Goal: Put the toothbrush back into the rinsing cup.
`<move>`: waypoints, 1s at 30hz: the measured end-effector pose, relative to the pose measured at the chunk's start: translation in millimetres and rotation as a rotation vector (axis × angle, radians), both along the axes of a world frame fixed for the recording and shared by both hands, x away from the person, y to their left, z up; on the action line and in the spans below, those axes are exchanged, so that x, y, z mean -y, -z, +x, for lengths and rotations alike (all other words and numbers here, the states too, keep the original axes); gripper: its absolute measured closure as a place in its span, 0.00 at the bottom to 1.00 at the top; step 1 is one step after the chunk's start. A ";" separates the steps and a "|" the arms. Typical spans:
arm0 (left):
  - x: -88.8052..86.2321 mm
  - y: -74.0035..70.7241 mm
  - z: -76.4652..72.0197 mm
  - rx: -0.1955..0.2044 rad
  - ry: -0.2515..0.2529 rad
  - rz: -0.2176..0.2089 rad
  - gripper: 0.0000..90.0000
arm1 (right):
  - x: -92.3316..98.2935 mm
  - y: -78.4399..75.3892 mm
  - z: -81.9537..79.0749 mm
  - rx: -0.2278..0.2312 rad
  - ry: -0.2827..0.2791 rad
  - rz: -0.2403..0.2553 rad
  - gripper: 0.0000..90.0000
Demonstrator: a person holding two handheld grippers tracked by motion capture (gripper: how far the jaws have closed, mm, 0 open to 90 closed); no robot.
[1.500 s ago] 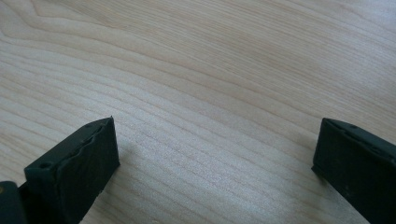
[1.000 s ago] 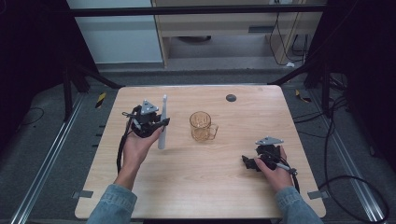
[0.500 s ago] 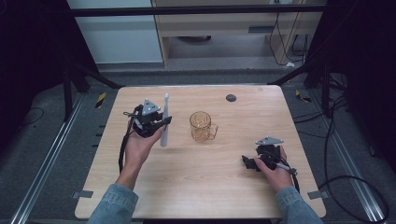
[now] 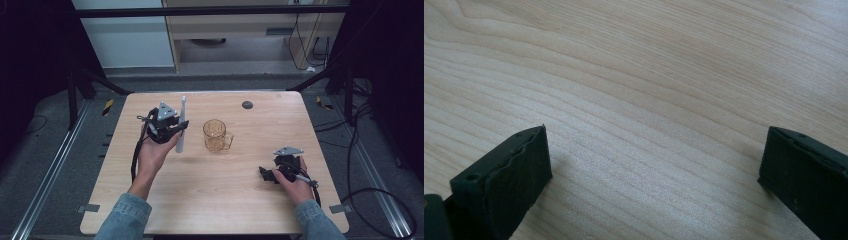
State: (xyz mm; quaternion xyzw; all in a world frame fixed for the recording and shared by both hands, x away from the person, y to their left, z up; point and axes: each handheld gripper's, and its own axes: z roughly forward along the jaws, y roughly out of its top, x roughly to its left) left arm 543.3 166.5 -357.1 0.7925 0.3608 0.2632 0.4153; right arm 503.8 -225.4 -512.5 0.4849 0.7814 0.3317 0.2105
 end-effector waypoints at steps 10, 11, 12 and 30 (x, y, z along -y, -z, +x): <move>10.6 -8.6 4.8 0.027 0.006 -0.014 0.75 | 0.0 0.0 0.0 0.000 -0.001 0.000 0.00; 11.6 -9.9 5.4 0.029 0.007 -0.014 0.75 | 0.0 0.0 0.0 0.001 -0.001 0.000 0.00; 12.6 -11.0 5.8 0.031 0.008 -0.015 0.75 | 0.0 0.0 0.0 0.000 0.000 0.000 0.00; 27.1 -29.5 13.5 0.043 0.032 -0.007 0.75 | 0.0 0.0 0.0 0.000 0.000 0.000 0.00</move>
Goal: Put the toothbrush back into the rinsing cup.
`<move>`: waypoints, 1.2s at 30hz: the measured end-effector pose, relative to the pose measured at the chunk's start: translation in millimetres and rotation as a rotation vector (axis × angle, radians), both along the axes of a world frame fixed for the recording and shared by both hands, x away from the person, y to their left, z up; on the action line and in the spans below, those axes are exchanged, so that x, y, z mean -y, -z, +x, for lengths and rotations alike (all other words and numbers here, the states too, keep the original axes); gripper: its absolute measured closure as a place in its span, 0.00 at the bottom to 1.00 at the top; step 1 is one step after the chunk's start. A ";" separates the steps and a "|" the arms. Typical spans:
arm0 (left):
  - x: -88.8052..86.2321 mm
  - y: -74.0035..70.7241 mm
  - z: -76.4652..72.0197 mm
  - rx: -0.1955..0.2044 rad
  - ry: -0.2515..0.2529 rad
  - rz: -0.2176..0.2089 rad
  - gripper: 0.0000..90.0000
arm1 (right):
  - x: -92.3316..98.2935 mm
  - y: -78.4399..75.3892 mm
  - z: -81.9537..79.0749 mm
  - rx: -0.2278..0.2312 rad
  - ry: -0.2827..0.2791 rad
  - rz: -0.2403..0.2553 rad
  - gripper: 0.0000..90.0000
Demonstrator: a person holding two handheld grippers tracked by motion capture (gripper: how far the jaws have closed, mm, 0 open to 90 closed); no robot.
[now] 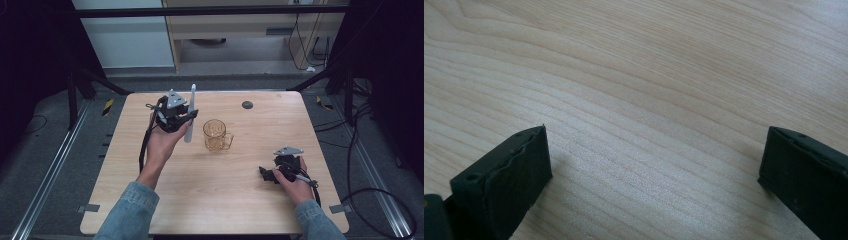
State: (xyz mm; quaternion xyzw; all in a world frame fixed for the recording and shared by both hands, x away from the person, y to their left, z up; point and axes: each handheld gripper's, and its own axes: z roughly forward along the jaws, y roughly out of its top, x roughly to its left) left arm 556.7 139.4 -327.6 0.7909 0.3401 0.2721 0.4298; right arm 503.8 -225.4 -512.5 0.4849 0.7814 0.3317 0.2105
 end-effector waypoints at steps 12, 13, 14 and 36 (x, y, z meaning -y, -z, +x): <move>11.8 -16.6 6.4 0.021 0.008 -0.015 0.75 | 0.0 0.1 0.0 0.001 -0.001 0.000 0.00; 12.4 -17.7 6.8 0.022 0.010 -0.017 0.75 | 0.0 0.0 0.0 0.000 -0.001 0.000 0.00; 13.9 -18.9 7.1 0.022 0.013 -0.015 0.75 | 0.0 0.0 0.0 0.000 0.000 0.000 0.00; 44.3 -30.3 21.6 0.030 0.057 -0.017 0.75 | 0.0 -0.1 0.0 -0.001 -0.001 0.000 0.00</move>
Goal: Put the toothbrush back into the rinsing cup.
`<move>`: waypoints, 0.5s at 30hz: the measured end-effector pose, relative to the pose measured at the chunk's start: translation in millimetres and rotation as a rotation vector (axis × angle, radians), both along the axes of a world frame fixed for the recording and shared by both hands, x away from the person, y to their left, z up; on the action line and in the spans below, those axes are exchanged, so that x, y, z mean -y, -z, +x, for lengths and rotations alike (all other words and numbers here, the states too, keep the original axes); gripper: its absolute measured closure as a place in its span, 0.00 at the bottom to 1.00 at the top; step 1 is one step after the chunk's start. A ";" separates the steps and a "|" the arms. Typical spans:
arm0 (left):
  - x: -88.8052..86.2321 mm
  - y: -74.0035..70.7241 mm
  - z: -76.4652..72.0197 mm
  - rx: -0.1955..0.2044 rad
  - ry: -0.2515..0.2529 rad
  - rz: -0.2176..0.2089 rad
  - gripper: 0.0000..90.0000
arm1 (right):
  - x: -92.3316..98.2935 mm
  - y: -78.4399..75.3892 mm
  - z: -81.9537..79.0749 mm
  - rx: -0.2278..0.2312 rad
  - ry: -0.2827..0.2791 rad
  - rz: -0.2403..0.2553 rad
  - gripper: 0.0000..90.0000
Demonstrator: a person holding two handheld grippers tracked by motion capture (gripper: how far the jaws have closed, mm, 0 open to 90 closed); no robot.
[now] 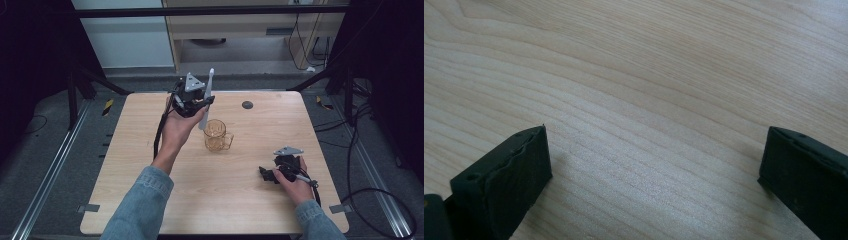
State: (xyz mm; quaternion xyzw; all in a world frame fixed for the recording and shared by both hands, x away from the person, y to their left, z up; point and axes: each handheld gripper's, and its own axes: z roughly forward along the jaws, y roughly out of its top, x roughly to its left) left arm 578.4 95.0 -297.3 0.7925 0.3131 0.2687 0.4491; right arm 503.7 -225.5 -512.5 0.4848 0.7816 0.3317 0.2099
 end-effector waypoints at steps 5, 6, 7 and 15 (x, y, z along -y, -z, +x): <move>4.2 0.4 3.2 -0.004 0.003 -0.004 0.75 | 0.1 -0.1 -0.1 -0.001 0.000 -0.001 0.00; 5.1 0.7 3.9 -0.004 0.003 -0.004 0.75 | 0.1 -0.1 -0.1 -0.001 0.000 -0.002 0.00; 6.0 1.1 4.7 -0.005 0.005 0.000 0.75 | 0.1 -0.1 -0.1 -0.001 0.000 -0.002 0.00; 14.2 5.7 7.2 -0.014 0.015 0.008 0.75 | -0.2 -0.2 -0.2 -0.002 0.002 0.003 0.00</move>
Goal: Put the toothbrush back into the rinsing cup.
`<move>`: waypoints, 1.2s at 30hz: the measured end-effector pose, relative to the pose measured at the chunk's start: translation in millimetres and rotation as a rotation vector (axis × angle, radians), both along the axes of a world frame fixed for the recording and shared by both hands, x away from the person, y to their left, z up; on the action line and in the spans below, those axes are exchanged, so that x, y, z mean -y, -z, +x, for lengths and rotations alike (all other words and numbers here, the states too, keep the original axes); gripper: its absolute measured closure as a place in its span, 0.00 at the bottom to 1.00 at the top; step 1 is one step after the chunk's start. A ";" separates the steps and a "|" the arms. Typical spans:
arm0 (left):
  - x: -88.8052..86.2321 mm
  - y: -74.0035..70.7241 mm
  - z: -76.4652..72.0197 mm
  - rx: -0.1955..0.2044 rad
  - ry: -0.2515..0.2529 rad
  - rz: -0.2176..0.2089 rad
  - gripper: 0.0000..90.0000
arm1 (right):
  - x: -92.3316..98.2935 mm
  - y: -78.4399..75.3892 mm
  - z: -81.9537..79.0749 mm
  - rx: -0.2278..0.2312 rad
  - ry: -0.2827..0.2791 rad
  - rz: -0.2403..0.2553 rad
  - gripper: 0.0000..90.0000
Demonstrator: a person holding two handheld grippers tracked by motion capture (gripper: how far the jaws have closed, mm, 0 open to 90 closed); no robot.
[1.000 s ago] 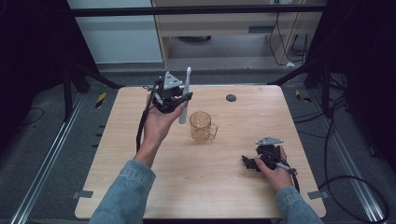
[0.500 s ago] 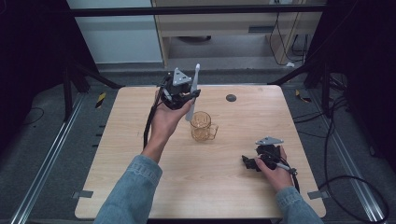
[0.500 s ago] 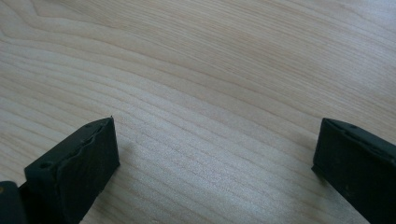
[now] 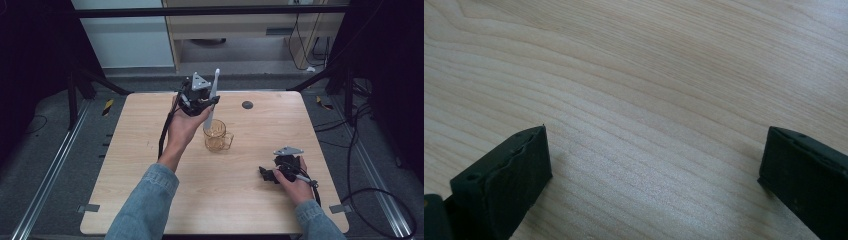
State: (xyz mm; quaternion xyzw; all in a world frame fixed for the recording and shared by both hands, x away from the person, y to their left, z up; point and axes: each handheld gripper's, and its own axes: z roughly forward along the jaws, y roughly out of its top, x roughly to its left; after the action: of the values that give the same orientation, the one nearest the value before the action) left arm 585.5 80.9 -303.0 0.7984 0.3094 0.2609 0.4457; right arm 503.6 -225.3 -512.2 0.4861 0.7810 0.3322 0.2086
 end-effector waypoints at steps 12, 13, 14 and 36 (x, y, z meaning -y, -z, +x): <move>12.8 13.3 4.4 -0.016 0.021 0.035 0.75 | 0.0 0.0 0.0 0.000 0.000 0.000 0.00; 14.3 15.5 4.7 -0.020 0.025 0.028 0.75 | 0.0 0.0 0.0 0.001 0.000 0.000 0.00; 15.5 17.8 5.2 -0.024 0.031 0.027 0.75 | 0.0 0.0 0.0 0.000 0.000 -0.001 0.00; 23.9 64.9 18.7 -0.100 0.020 0.076 0.75 | 0.2 0.2 0.2 0.004 -0.002 -0.003 0.00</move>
State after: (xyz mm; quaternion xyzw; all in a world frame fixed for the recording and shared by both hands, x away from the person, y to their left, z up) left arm 604.2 57.0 -367.8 0.8299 0.3132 0.2275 0.4018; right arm 503.8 -225.5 -512.5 0.4844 0.7815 0.3320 0.2106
